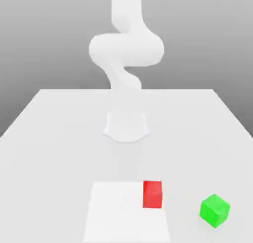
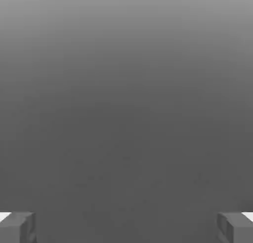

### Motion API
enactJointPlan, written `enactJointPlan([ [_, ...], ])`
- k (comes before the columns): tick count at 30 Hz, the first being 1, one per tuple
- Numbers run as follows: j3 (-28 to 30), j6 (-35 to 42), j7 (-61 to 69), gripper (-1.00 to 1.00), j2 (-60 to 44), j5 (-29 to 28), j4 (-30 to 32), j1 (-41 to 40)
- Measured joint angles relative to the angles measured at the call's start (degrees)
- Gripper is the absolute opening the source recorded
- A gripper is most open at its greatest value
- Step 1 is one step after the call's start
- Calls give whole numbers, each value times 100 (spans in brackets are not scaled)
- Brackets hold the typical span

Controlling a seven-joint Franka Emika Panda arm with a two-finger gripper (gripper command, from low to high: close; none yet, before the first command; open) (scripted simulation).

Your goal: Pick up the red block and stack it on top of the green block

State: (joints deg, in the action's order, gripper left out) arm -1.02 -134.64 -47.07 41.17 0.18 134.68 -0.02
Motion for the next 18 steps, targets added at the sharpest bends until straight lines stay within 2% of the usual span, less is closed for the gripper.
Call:
enactJointPlan([
  [18, -721, -2308, -1122, 0, -3831, -26, 2271, 166],
])
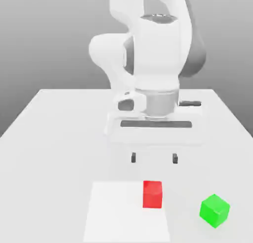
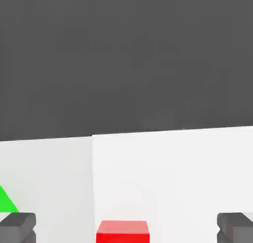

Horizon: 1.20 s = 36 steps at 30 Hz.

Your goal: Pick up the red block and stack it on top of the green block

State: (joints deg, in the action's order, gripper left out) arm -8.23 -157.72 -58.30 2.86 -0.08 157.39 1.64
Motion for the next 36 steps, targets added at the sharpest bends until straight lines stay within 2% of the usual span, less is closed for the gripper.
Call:
enactJointPlan([
  [7, 328, -1155, -468, 0, -1456, -513, 23, 250],
  [8, 410, -1302, -514, -100, -1630, -574, -2, 318],
  [15, 416, -1328, -528, -100, -1657, -592, -6, 322],
  [22, 136, -253, -209, -100, -471, -75, 104, 276],
  [32, -375, 820, -1558, -100, -879, -239, -1360, 1339],
  [36, -248, 347, -1886, -100, -1527, -522, -1539, 1507],
])
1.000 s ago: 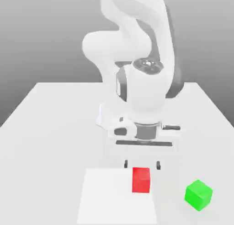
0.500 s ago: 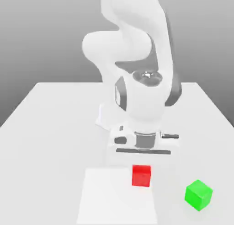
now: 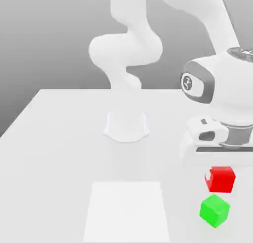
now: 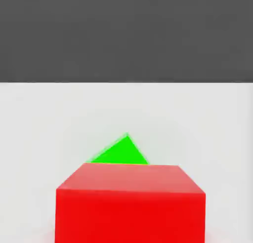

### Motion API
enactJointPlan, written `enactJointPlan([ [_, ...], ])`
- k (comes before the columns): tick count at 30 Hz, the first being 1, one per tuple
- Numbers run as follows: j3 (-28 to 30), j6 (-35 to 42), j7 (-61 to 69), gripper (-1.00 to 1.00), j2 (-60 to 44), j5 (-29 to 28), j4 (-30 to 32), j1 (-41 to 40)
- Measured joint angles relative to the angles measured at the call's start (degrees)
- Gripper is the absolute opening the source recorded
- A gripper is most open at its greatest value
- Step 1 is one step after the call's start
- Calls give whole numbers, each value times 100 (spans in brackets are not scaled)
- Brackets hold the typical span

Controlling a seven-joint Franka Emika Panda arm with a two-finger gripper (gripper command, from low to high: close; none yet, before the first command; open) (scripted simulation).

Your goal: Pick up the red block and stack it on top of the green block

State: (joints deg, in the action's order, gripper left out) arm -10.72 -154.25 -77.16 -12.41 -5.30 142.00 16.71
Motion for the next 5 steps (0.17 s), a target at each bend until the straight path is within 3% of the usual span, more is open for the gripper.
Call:
enactJointPlan([
  [1, 68, -176, -56, -100, -196, -74, -14, 59],
  [2, 112, -301, -104, 100, -333, -137, -22, 95],
  [5, 112, -301, -104, 100, -333, -137, -22, 95],
])
